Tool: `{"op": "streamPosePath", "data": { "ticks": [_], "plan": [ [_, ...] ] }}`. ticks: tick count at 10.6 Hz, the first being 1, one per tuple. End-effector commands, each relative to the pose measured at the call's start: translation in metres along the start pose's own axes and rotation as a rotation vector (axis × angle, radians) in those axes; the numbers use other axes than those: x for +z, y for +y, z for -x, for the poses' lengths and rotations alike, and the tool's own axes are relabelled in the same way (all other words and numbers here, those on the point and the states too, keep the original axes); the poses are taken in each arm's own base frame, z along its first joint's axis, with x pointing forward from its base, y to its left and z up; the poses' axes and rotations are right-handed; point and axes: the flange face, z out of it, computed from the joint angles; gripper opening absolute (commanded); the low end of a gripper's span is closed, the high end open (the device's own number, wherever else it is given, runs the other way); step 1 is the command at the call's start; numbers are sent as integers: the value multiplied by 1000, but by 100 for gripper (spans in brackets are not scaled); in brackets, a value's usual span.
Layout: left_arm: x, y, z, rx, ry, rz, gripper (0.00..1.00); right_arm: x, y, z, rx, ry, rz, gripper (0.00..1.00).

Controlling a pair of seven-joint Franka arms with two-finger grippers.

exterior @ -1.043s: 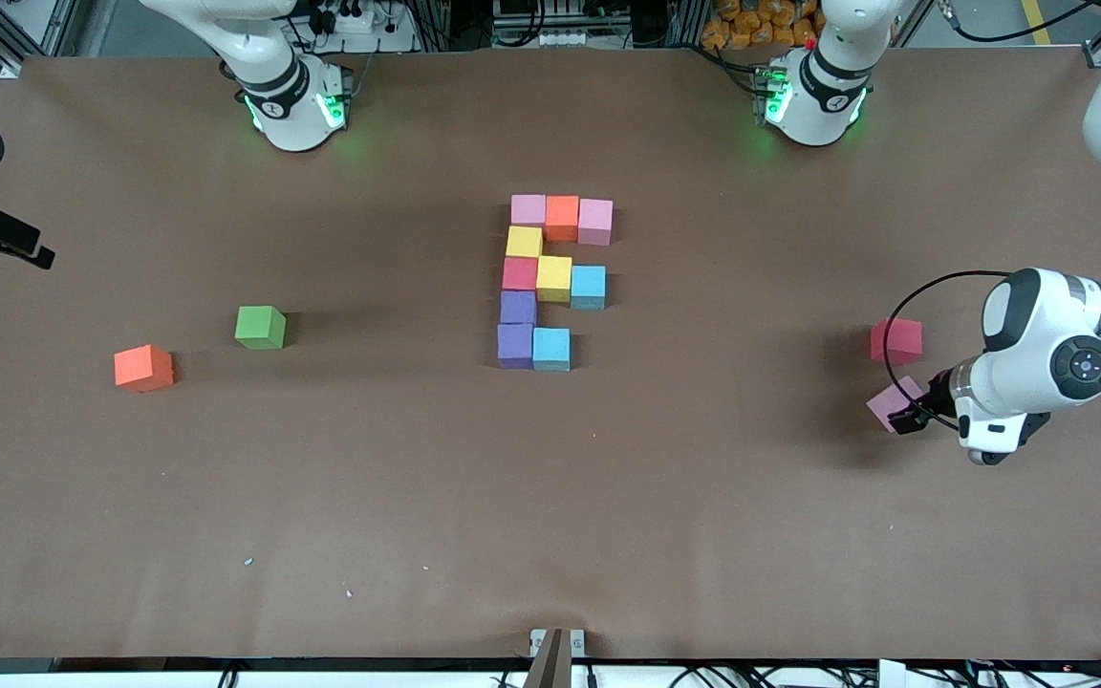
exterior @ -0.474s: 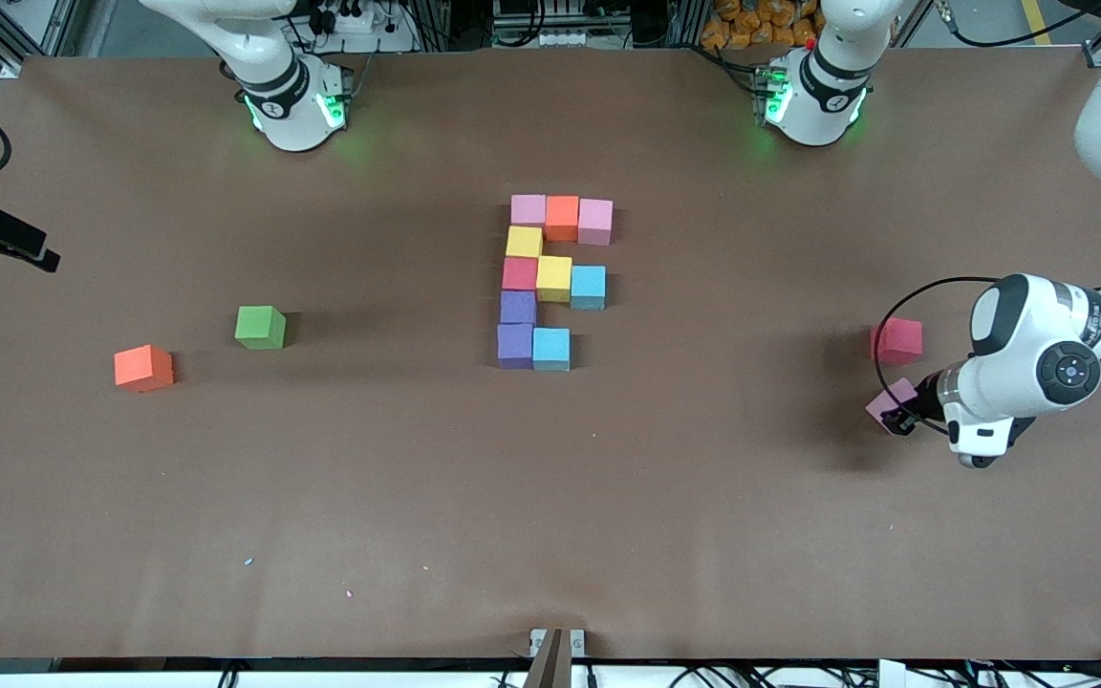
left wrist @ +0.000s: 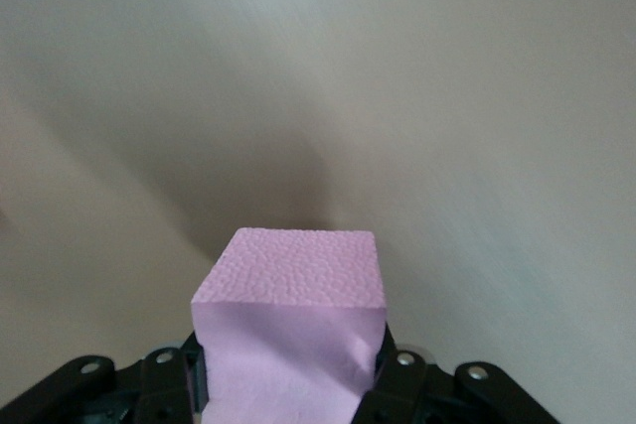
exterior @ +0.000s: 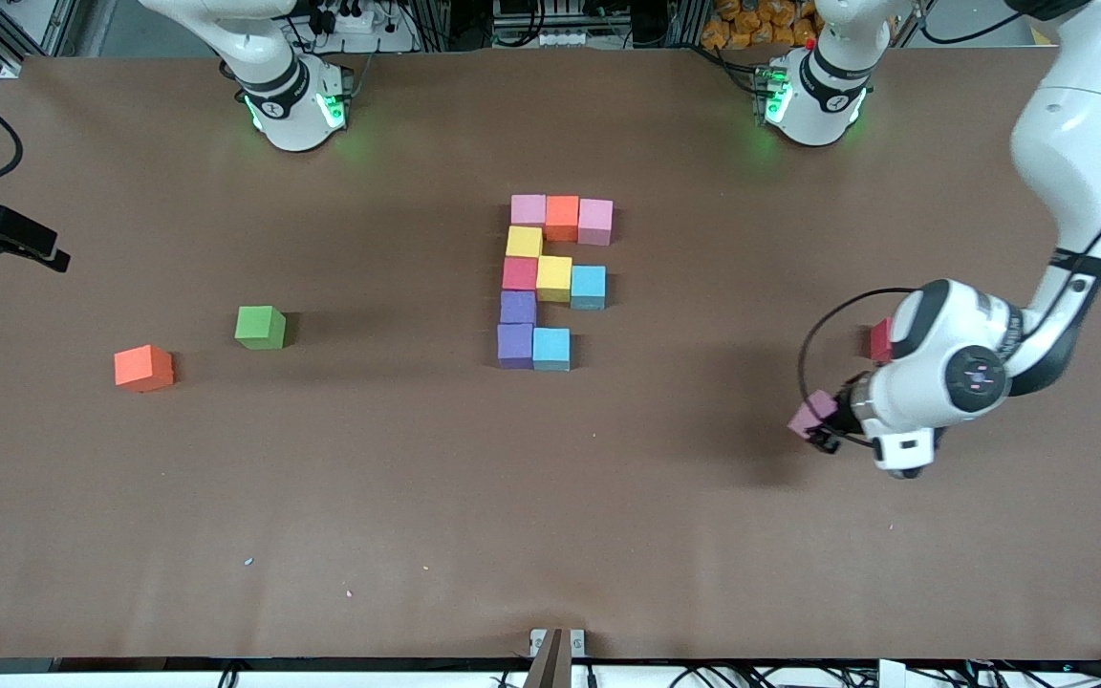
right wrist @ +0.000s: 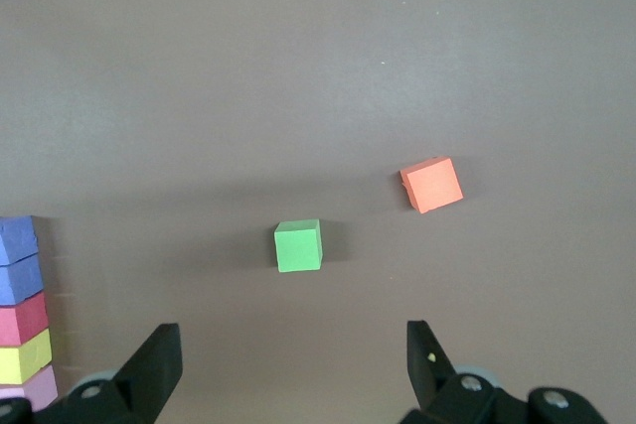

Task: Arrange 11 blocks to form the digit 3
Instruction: 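Lift the pink cube and carry it toward the cube arrangement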

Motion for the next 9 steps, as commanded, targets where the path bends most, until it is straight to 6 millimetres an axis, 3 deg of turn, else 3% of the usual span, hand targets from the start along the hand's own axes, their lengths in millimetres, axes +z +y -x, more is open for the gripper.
{"op": "streamPosePath", "data": {
  "ticks": [1,6,9],
  "plan": [
    [-12,27,55,-120,-17,-15,0,-3,-5,4,3,3,10,100],
    [-7,50,134,-357,-10,-25,0,-2,-14,5,-15,-5,11,100],
    [9,64,191,-474,-25,-24,0,0,-13,4,-12,-8,11,100]
  ]
}}
